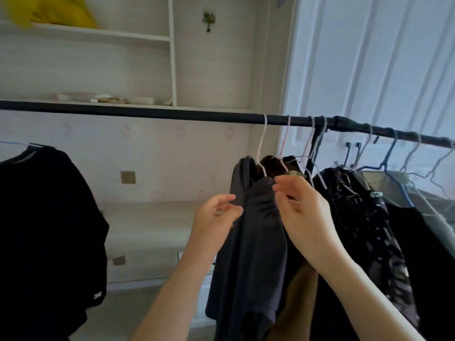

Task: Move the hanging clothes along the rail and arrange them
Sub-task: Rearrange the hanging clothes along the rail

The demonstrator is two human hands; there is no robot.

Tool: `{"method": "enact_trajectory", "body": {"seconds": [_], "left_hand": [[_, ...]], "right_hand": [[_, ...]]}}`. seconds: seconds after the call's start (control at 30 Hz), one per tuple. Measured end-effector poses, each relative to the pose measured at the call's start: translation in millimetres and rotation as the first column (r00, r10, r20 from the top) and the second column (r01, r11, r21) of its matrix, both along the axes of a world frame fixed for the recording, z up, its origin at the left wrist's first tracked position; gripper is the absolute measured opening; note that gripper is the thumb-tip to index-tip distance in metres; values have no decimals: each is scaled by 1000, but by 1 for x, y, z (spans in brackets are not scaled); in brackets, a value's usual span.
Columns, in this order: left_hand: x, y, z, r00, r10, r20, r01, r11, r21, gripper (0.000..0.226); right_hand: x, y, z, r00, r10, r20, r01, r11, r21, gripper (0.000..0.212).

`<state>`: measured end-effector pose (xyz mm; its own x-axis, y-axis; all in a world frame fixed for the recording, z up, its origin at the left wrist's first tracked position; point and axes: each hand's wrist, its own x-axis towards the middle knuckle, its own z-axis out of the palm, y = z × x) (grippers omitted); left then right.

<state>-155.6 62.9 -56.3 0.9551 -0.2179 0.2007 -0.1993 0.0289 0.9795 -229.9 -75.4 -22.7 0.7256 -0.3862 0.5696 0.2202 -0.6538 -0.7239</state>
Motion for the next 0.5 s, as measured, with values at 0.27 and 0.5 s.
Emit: {"method": "enact_trajectory", "body": {"seconds": [0.27,0.5], "left_hand": [[-20,-78,2,997,-29,68,24,997,72,58],[-9,-99,-14,976,-2,216,-44,978,205,63]], "right_hand": [[-5,-55,-25,993,-111,-48,111,994,0,37],[2,-71,-30,982,-175,-69,144,935,-324,40]]}}
